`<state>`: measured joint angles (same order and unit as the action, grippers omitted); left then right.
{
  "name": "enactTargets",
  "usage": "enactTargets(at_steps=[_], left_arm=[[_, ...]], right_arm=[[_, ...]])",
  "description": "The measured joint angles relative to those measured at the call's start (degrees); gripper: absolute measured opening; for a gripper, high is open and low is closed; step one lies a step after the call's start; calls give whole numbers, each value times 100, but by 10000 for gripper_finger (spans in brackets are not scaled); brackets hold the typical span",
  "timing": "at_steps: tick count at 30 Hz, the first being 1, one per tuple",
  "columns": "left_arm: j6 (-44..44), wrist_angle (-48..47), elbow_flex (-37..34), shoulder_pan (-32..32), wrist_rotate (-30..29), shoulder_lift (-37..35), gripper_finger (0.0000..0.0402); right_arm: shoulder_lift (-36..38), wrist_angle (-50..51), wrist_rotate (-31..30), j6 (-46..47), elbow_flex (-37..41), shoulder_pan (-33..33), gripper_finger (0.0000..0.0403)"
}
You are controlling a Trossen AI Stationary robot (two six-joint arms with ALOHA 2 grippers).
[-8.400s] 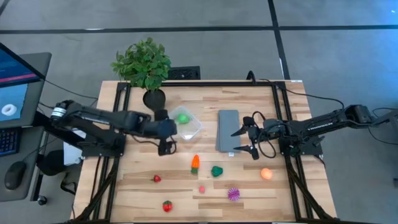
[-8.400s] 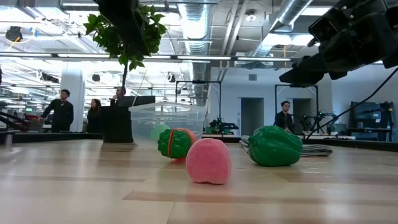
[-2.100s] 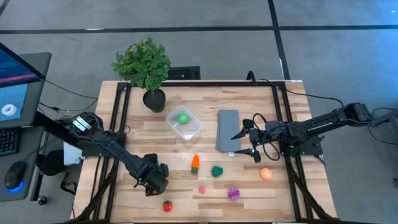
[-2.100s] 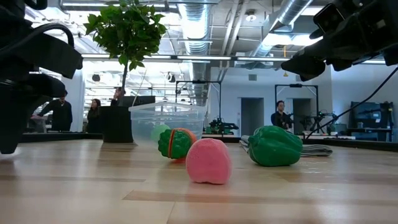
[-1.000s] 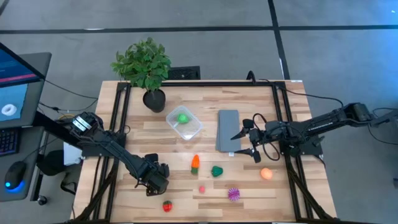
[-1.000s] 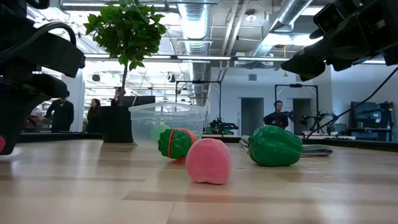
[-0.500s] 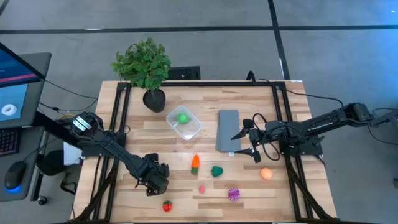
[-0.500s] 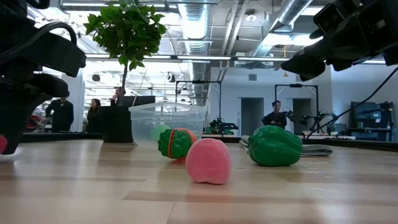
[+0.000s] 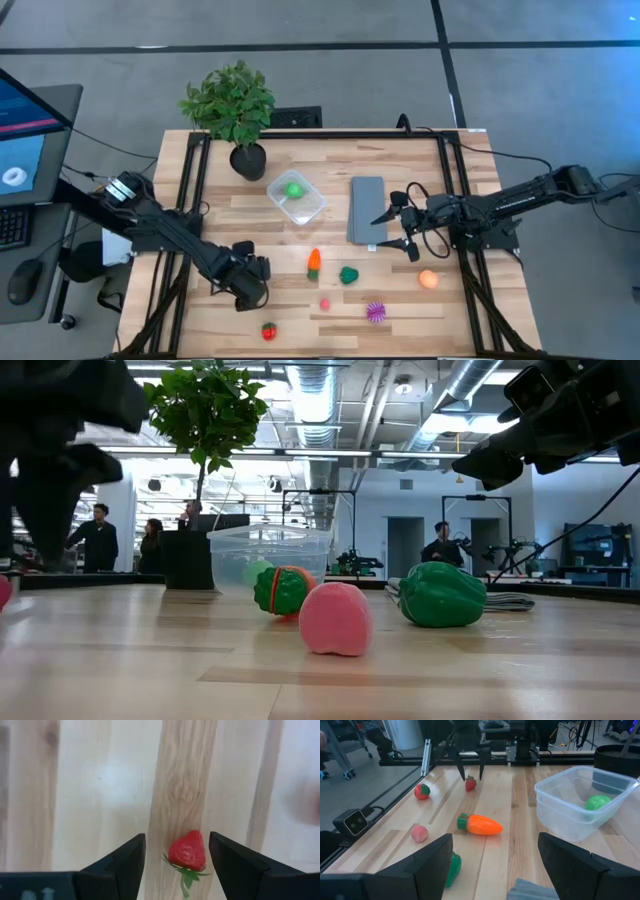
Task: Pick and placing Produce into tupperware
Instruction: Put the red strawberry into the transparent bin
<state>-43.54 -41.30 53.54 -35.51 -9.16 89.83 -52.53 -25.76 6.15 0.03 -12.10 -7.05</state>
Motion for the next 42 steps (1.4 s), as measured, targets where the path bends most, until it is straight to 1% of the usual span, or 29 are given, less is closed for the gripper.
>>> enactTargets(at_steps=[5, 12, 16, 23, 27, 38, 42], left_arm=[[-100, -305, 2, -1, 76, -73, 208], [-95, -159, 2, -4, 77, -73, 215], [-95, -126, 2, -4, 89, -73, 232], [-69, 85, -2, -4, 96, -72, 279], [-66, 94, -20, -4, 96, -70, 297], [99, 215, -138, -4, 135, -68, 300], [224, 231, -158, 0, 181, 107, 300]], right_arm=[[0, 0, 1, 0, 0, 0, 317], [0, 0, 1, 0, 0, 0, 317], [0, 1, 1, 0, 0, 0, 317], [0, 2, 1, 0, 0, 0, 317], [0, 2, 1, 0, 0, 0, 317], [0, 2, 1, 0, 0, 0, 317], [0, 2, 1, 0, 0, 0, 317]])
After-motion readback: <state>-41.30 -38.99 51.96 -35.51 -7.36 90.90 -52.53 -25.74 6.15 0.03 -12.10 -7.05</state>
